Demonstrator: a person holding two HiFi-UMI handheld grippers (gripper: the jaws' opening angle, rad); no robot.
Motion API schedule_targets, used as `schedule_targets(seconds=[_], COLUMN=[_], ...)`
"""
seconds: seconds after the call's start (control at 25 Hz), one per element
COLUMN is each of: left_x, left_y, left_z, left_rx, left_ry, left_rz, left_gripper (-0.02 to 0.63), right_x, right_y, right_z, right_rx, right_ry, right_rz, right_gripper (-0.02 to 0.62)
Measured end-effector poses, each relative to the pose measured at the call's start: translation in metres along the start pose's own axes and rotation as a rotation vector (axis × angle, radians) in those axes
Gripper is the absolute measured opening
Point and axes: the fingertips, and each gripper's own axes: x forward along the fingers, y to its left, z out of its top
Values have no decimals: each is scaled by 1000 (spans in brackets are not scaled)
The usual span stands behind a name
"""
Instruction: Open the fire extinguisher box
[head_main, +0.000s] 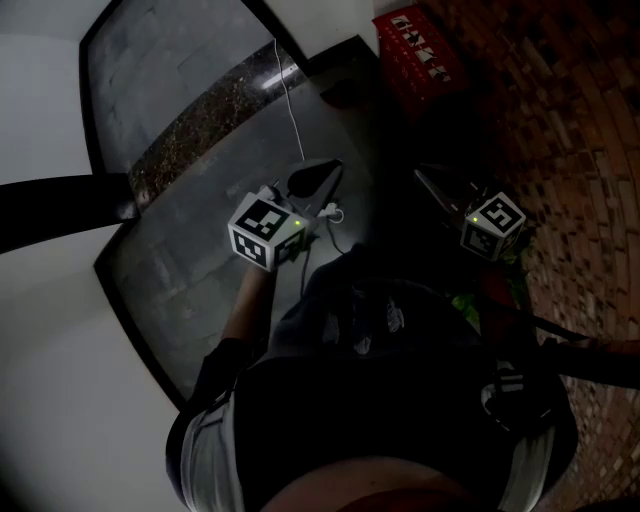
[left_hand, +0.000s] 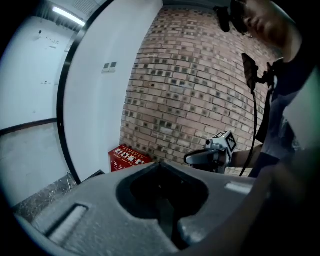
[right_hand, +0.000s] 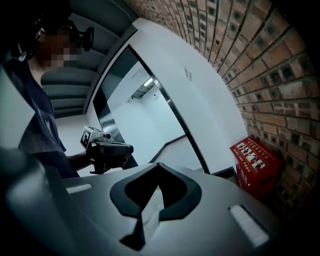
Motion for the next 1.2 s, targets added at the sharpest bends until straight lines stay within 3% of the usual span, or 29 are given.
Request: schedule_targets(seconds=[0.4, 0.76, 1.0, 1.2], left_x=[67, 111, 136, 140], left_y=[-6, 10, 39, 85], left_z=[39, 65, 83, 96], left_rx=[77, 124, 134, 125], left_ry=[71, 65, 38, 18], left_rz=[-51, -185, -296, -335], left_gripper=[0, 0, 0, 0], right_x=[-34, -40, -14, 34], right_y=[-66, -78, -91, -93], right_z=[36, 49, 54, 74], right_rx=[-1, 32, 54, 22], right_ry=[-93, -100, -60, -24], right_rz=[-62, -191, -254, -256], right_gripper=[0, 0, 0, 0])
